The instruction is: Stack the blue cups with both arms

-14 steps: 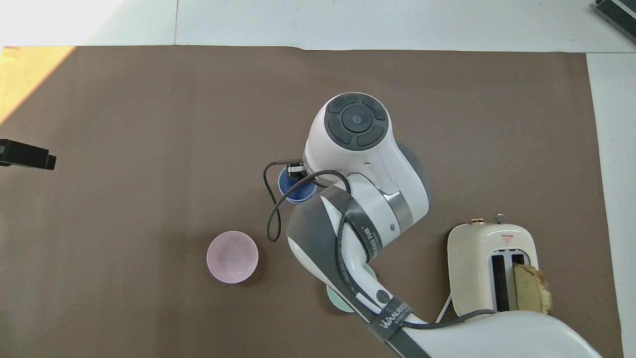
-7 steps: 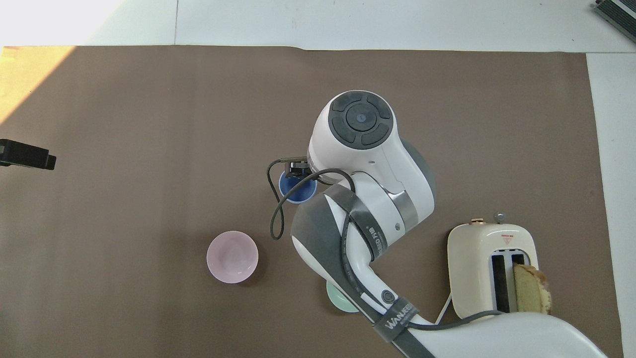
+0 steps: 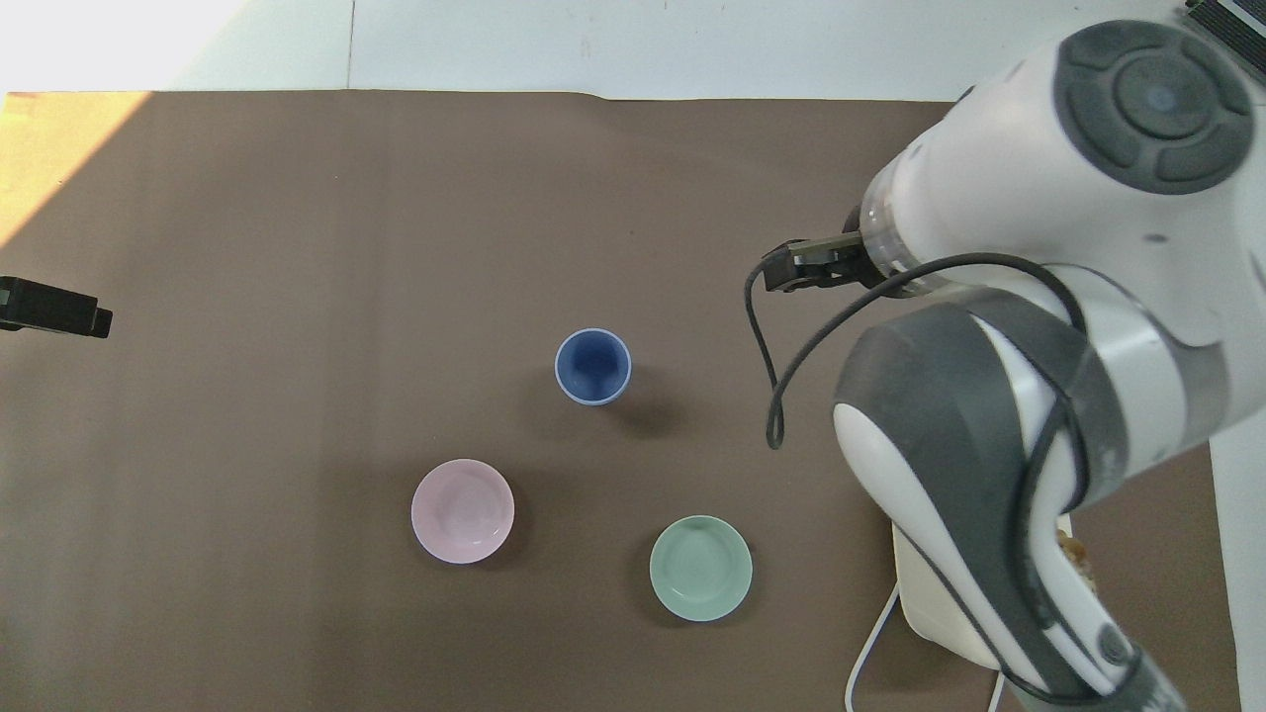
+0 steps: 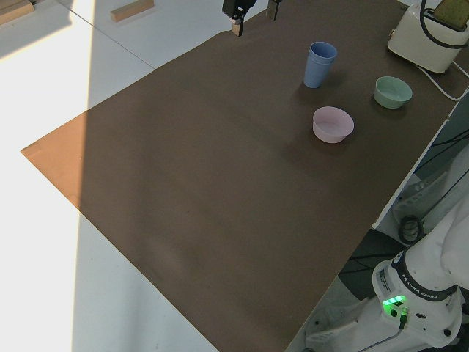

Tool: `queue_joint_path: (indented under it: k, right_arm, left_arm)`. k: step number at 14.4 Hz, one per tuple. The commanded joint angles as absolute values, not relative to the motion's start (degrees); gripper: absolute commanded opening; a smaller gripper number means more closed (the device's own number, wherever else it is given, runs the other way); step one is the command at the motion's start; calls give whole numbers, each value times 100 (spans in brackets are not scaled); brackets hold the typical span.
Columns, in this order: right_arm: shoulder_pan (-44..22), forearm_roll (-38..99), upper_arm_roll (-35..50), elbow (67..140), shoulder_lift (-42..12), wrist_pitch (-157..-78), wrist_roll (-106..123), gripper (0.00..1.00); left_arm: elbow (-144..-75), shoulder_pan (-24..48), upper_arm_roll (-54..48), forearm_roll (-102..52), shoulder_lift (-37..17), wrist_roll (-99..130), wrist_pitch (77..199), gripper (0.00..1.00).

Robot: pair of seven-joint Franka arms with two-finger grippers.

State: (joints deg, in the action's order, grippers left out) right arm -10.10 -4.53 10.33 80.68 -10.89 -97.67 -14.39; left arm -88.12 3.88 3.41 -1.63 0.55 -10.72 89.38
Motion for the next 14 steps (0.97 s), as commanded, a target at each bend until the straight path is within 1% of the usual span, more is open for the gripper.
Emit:
queue_joint_path:
  k: [1, 3, 5, 6, 7, 11, 14]
  right_arm:
    - [-617, -615, 1090, 8130, -669, -9484, -1012, 100]
    - [-379, -563, 1081, 8139, -615, -9274, -958, 100]
    - [77, -318, 1099, 8401, -467, -9167, -740, 100]
    - [183, -90, 1090, 8411, -457, -9106, -512, 100]
    - [202, 95, 1090, 8455, -457, -9149, -440, 100]
    - [141, 123, 1107, 8595, -448, -9202, -439, 100]
    - [254, 114, 1099, 8596, -448, -9193, -431, 100]
  left_arm:
    - [-8684, 343, 299, -70, 18, -1090, 8807, 100]
    - [-8684, 352, 308, -70, 18, -1081, 8807, 100]
    - [-8684, 352, 308, -70, 18, -1072, 8798, 100]
    - [-8684, 352, 308, -70, 18, -1072, 8798, 100]
    - [-8684, 352, 308, -70, 18, -1072, 8798, 100]
    - [-8684, 352, 299, -70, 18, -1081, 8798, 100]
    - [-8692, 352, 299, -70, 26, -1081, 8789, 100]
